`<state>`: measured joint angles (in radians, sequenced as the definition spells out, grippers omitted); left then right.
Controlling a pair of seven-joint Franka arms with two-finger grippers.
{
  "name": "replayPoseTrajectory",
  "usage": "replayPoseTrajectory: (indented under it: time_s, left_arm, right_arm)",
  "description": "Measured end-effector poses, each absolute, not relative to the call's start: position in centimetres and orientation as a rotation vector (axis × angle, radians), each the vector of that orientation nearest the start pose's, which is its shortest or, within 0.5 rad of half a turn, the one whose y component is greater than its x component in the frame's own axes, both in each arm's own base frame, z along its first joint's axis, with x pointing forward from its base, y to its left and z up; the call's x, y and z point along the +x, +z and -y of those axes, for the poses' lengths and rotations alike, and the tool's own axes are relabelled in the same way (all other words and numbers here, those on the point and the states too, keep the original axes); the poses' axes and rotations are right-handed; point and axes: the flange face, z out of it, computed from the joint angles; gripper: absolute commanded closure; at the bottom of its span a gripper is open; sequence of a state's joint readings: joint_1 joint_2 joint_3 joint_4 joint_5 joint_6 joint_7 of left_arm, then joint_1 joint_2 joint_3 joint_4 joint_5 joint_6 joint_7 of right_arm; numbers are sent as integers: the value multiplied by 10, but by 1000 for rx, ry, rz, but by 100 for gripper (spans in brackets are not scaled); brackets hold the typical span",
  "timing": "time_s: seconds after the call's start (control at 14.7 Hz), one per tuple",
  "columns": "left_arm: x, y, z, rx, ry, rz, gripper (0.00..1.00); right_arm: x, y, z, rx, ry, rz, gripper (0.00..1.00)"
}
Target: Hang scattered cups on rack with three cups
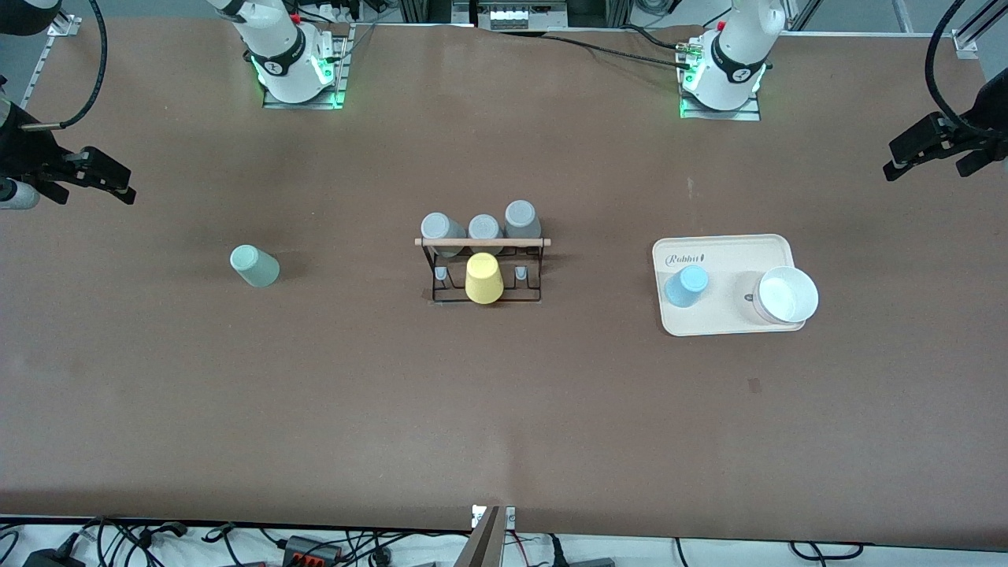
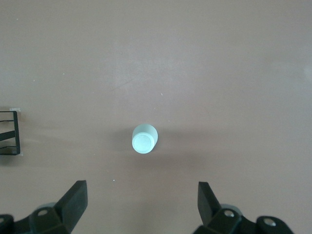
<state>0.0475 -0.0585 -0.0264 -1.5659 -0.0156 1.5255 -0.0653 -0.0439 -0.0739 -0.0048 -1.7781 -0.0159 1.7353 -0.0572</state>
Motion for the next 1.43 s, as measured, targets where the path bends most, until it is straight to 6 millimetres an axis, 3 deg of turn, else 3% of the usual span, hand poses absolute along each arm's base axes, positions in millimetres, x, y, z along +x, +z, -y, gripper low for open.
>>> replayPoseTrajectory:
  time_s: [1.09,1.29,1.43]
  left_arm:
    - [532,653,-9,-3153,-17,135,0]
    - [538,640,-4,-3153,25,121,0]
    - [549,619,10,-3156,88,91,0]
  right_arm:
    - [539,583,29,-3158,-47,15,0]
    - [539,583,29,-3158,-46,15,0]
    - [539,583,29,-3158,-45,15,0]
